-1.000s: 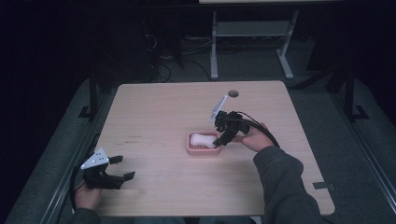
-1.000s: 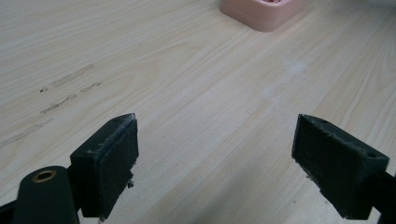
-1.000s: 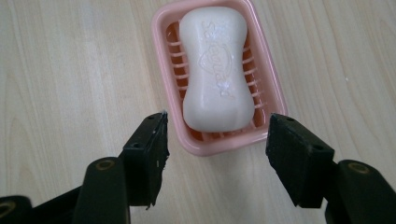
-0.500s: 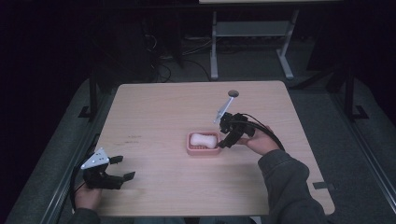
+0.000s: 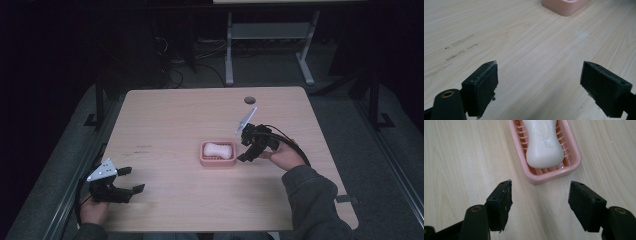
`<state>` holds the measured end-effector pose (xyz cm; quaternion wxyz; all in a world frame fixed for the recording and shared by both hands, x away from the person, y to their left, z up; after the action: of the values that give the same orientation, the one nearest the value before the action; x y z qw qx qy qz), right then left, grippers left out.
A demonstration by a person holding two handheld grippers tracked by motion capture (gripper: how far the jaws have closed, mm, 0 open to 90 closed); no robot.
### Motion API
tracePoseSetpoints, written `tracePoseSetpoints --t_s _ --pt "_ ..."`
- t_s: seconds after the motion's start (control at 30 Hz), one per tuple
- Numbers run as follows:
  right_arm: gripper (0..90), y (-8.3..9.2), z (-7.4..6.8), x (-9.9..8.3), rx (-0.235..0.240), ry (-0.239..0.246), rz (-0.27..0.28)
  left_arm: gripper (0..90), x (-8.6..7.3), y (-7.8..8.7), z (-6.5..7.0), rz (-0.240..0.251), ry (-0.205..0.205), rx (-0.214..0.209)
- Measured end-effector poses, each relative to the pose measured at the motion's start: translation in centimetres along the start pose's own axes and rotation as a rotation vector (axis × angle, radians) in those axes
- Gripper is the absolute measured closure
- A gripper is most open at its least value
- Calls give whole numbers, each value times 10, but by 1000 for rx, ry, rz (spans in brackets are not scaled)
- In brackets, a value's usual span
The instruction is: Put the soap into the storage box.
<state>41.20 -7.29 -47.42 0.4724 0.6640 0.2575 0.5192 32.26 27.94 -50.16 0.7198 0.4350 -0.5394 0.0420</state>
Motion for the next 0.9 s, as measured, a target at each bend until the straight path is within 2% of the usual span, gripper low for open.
tracePoseSetpoints --t_s 0.23,0.37,0.9 --pt "333 0 -1 -11 3 -19 12 139 -1 0 0 -3 -1 0" --pt "327 0 -3 -16 5 -28 -9 139 -1 0 0 -5 -2 0" --pt "328 2 -7 -39 6 -60 25 139 -2 0 0 -10 -4 0"
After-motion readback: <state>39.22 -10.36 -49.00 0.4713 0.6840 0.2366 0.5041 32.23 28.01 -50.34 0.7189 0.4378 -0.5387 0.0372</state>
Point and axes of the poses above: each handheld gripper's, and its own axes: y roughly backward along the jaws, x roughly out of its top, z roughly to its right, the point moved 10 cm from there along -y, roughly forward along the jaws, and after that the axes turned 2 degrees about -y, right-handed, at the moved point
